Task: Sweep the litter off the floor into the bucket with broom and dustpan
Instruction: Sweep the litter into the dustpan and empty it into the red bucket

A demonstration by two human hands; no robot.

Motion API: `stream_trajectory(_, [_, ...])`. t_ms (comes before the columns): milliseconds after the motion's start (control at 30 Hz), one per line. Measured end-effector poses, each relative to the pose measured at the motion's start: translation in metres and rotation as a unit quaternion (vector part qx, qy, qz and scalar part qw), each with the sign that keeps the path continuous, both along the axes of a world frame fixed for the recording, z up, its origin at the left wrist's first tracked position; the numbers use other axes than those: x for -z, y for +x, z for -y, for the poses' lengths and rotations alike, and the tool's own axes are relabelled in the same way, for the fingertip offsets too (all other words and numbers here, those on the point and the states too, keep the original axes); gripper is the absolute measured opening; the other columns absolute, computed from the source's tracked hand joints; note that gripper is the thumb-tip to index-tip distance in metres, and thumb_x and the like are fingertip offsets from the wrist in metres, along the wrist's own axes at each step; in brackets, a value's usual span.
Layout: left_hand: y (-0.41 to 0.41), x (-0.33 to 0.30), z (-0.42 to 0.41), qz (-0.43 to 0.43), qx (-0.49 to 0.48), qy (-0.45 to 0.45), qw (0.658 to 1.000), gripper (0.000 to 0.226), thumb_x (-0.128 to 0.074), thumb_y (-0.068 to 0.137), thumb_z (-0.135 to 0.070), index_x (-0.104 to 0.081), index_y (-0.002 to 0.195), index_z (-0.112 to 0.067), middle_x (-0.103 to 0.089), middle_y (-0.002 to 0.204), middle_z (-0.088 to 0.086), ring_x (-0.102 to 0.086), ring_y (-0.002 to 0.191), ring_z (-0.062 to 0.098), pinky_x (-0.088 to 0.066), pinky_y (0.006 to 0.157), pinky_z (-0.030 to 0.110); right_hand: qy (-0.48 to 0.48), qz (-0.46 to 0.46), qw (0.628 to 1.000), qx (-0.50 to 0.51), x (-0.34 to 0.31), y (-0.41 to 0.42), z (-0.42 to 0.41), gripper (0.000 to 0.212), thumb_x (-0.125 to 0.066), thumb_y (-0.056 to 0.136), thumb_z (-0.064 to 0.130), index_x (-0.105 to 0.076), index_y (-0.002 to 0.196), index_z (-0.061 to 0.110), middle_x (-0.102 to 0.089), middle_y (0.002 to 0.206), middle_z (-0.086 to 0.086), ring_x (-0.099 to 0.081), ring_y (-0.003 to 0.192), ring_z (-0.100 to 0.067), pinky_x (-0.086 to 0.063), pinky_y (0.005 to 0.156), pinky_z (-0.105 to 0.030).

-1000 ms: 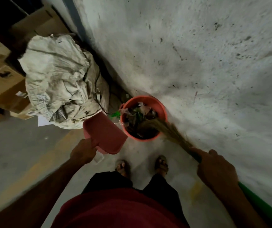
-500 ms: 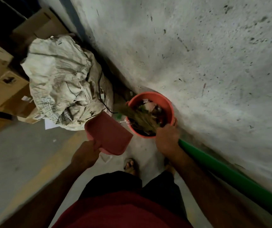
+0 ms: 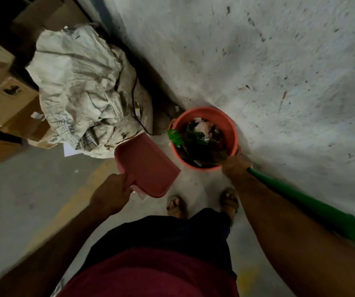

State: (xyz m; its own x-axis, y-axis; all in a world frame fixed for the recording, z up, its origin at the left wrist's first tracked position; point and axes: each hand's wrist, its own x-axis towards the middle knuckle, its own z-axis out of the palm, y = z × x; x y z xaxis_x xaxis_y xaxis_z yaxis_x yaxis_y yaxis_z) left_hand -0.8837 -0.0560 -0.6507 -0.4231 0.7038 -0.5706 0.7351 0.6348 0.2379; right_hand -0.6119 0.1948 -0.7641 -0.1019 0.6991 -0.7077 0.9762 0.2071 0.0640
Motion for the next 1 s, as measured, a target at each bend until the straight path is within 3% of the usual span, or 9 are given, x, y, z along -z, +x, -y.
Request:
stream_trajectory(33, [0.000, 0.002, -0.004, 0.004, -0.007, -0.003, 1.000, 0.026, -0.061, 0.089, -0.033, -0.063, 0.104, -0.012, -0.063, 0.097, 0.014, -0.061, 0.095, 0.031, -0.048, 0.074, 0.037, 0.002, 0.043, 0.999, 0.028, -0.010, 0.003, -0.004, 0.019, -0.070, 0.080, 0.028, -0.074, 0.085, 0.010, -0.067, 0.080, -0.006, -0.066, 0.068, -0.020, -0.052, 0.059, -0.023])
stream_trajectory(67, [0.001, 0.001, -0.010, 0.008, -0.014, -0.007, 1.000, 0.027, -0.061, 0.088, -0.035, -0.063, 0.104, -0.013, -0.063, 0.098, 0.014, -0.062, 0.095, 0.031, -0.049, 0.074, 0.037, 0.011, 0.074, 0.997, 0.031, -0.016, 0.007, -0.007, 0.026, -0.063, 0.087, 0.030, -0.075, 0.100, 0.011, -0.070, 0.098, -0.011, -0.068, 0.087, -0.027, -0.053, 0.075, -0.032])
stream_trajectory(133, [0.001, 0.001, -0.020, 0.013, -0.008, -0.013, 1.000, 0.030, -0.061, 0.087, -0.037, -0.063, 0.107, -0.013, -0.063, 0.102, 0.014, -0.063, 0.096, 0.032, -0.050, 0.075, 0.038, 0.069, 0.046, 0.997, -0.007, -0.054, 0.010, -0.010, 0.037, -0.049, 0.095, 0.033, -0.063, 0.127, 0.018, -0.062, 0.123, -0.011, -0.062, 0.112, -0.032, -0.049, 0.089, -0.041])
stream_trajectory(433, [-0.002, -0.017, -0.051, -0.003, 0.030, -0.030, 0.999, 0.038, -0.057, 0.092, -0.032, -0.058, 0.122, -0.009, -0.060, 0.122, 0.018, -0.056, 0.114, 0.034, -0.047, 0.088, 0.040, 0.077, 0.000, 0.996, -0.054, -0.203, 0.067, 0.042, 0.043, -0.047, 0.095, 0.026, -0.050, 0.137, 0.032, -0.059, 0.120, -0.004, -0.061, 0.106, -0.023, -0.050, 0.085, -0.034])
stream_trajectory(567, [-0.009, -0.029, -0.048, -0.008, 0.092, -0.048, 0.995, 0.051, -0.038, 0.085, -0.041, -0.063, 0.124, -0.018, -0.060, 0.119, 0.014, -0.057, 0.111, 0.032, -0.046, 0.086, 0.037, 0.094, -0.039, 0.994, -0.047, -0.243, 0.088, 0.070, 0.054, -0.041, 0.098, 0.022, -0.034, 0.147, 0.043, -0.055, 0.122, -0.003, -0.059, 0.103, -0.020, -0.047, 0.080, -0.031])
stream_trajectory(700, [-0.018, -0.020, -0.039, -0.027, 0.109, -0.067, 0.991, 0.043, -0.042, 0.087, -0.038, -0.065, 0.118, -0.020, -0.064, 0.116, 0.012, -0.060, 0.106, 0.031, -0.046, 0.083, 0.036, 0.133, -0.056, 0.986, -0.083, -0.238, 0.086, 0.085, 0.059, -0.040, 0.097, 0.021, -0.029, 0.149, 0.045, -0.055, 0.116, -0.004, -0.058, 0.099, -0.023, -0.052, 0.080, -0.035])
stream_trajectory(800, [-0.024, 0.003, -0.028, -0.025, 0.109, -0.078, 0.991, 0.042, -0.040, 0.084, -0.038, -0.064, 0.116, -0.024, -0.063, 0.113, 0.012, -0.060, 0.105, 0.032, -0.049, 0.082, 0.039, 0.117, -0.017, 0.984, -0.130, -0.209, 0.054, 0.084, 0.054, -0.041, 0.100, 0.023, -0.029, 0.150, 0.039, -0.048, 0.128, -0.011, -0.053, 0.112, -0.030, -0.048, 0.086, -0.038])
stream_trajectory(900, [-0.014, 0.000, -0.022, -0.021, 0.100, -0.076, 0.992, 0.037, -0.044, 0.091, -0.035, -0.065, 0.118, -0.023, -0.063, 0.114, 0.013, -0.060, 0.106, 0.034, -0.049, 0.083, 0.041, 0.116, 0.056, 0.971, -0.201, -0.158, 0.008, 0.071, 0.039, -0.044, 0.100, 0.021, -0.049, 0.139, 0.025, -0.045, 0.131, -0.015, -0.049, 0.113, -0.033, -0.044, 0.084, -0.040])
stream_trajectory(1000, [0.000, -0.013, -0.019, -0.017, 0.092, -0.059, 0.994, 0.057, -0.030, 0.085, -0.047, -0.065, 0.120, -0.021, -0.063, 0.113, 0.016, -0.060, 0.102, 0.037, -0.047, 0.083, 0.042, 0.098, 0.120, 0.943, -0.294, -0.117, -0.028, 0.057, 0.031, -0.045, 0.097, 0.017, -0.060, 0.124, 0.016, -0.048, 0.120, -0.014, -0.051, 0.105, -0.031, -0.042, 0.078, -0.039])
